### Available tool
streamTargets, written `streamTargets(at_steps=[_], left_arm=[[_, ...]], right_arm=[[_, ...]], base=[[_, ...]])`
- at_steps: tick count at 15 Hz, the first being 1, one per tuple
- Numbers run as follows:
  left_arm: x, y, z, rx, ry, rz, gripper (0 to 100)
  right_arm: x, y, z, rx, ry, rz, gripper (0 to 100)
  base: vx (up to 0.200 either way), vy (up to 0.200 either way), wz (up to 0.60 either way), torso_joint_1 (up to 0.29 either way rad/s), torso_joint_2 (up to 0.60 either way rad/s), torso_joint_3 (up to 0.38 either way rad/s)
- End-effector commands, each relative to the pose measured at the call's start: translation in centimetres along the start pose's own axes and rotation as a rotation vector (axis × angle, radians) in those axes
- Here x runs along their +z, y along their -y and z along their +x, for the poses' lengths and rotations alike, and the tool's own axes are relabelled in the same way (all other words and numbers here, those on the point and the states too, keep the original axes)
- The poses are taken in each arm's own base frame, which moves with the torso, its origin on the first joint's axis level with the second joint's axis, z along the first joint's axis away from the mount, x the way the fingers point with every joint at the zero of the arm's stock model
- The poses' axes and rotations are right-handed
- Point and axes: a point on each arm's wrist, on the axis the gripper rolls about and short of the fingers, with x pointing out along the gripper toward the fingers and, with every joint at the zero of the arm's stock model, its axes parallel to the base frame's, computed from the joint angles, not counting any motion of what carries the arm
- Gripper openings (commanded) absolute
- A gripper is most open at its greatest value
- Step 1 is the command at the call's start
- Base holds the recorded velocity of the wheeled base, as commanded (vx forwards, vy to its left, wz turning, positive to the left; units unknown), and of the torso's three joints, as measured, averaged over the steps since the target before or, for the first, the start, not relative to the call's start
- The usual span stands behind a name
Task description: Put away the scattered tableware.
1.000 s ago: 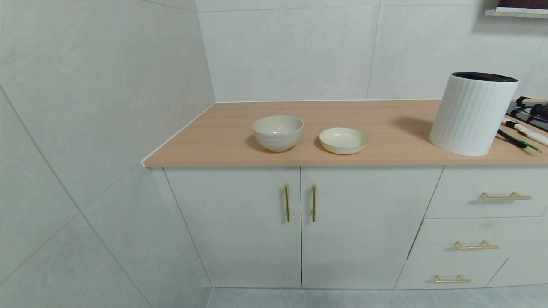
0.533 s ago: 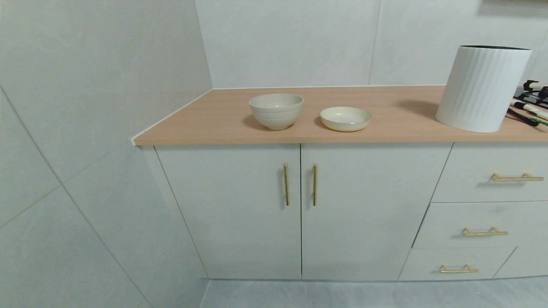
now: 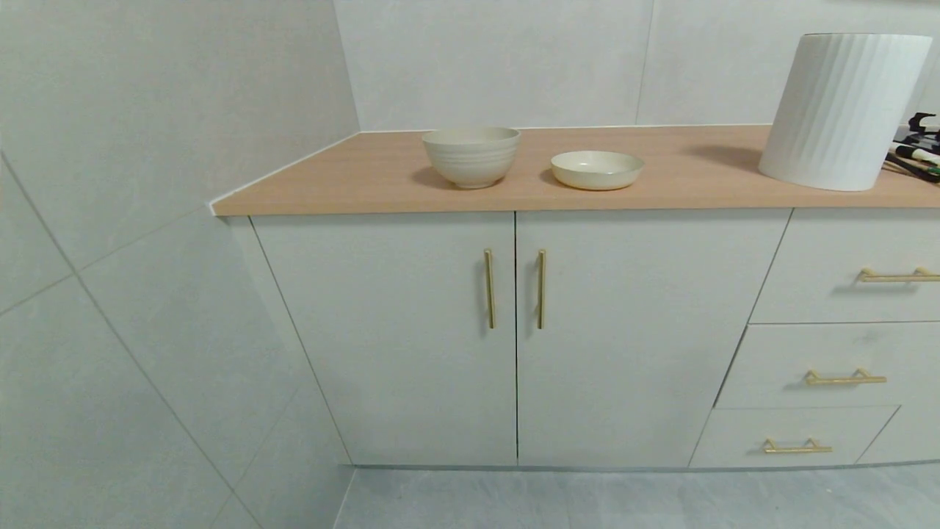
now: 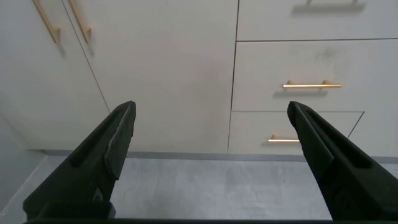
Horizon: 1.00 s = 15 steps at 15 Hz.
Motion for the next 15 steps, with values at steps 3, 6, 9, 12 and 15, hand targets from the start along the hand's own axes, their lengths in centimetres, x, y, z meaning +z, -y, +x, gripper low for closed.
streamTargets(at_steps=[3,6,9,12,15], left_arm=[[-0.01,0.00,0.00,0.000,0.000,0.000,0],[-0.01,0.00,0.00,0.000,0.000,0.000,0],[-0.01,0.00,0.00,0.000,0.000,0.000,0],[-0.01,0.00,0.00,0.000,0.000,0.000,0],[0.00,0.00,0.01,0.000,-0.002,0.000,0]], right_arm=[[0.00,0.00,0.01,0.000,-0.001,0.000,100],[0.00,0.00,0.01,0.000,-0.001,-0.002,100],[0.00,0.00,0.01,0.000,-0.001,-0.002,100],[0.00,0.00,0.01,0.000,-0.001,-0.003,100],[0.04,0.00,-0.01,0.000,0.000,-0.029,100]], base=[[0.000,0.000,0.00,0.000,0.00,0.000],[0.000,0.000,0.00,0.000,0.00,0.000],[0.000,0.000,0.00,0.000,0.00,0.000],[0.000,0.000,0.00,0.000,0.00,0.000],[0.000,0.000,0.00,0.000,0.00,0.000]])
